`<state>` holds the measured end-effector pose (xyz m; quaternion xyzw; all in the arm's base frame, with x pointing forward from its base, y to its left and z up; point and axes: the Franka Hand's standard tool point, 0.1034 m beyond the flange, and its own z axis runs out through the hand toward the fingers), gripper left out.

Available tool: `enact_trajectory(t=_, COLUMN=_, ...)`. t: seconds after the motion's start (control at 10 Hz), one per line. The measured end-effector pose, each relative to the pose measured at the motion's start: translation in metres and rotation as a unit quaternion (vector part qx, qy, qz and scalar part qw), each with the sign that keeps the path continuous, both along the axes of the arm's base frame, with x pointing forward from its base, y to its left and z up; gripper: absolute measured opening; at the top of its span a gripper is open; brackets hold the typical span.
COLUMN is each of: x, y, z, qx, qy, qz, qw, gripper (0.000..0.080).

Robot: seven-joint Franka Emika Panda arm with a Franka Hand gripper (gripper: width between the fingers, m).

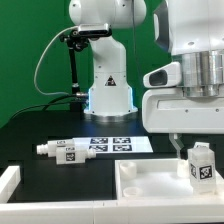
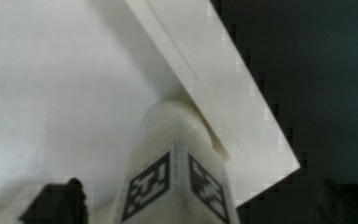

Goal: Assemble one leg

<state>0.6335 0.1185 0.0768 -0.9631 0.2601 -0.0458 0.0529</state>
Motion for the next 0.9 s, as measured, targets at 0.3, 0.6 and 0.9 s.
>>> enact_trajectory(t=0.3, x=0.0056, y=-0.0060, z=-0.0017, qx=-0.034, qy=-0.016, qz=0.193, qw=0.981, gripper=0.0649)
enact_trajectory(t=0.6, x=0.0051, y=-0.0059, z=-0.0023, qx=-0.030, qy=-0.013, qz=0.161, qw=0.986, gripper=0.0524)
enact_trajectory(t=0.9, x=0.0048, y=-0.0069, z=-0.0027, qx=-0.019, qy=-0.007, qz=0.073, qw=0.997, gripper=0.0286)
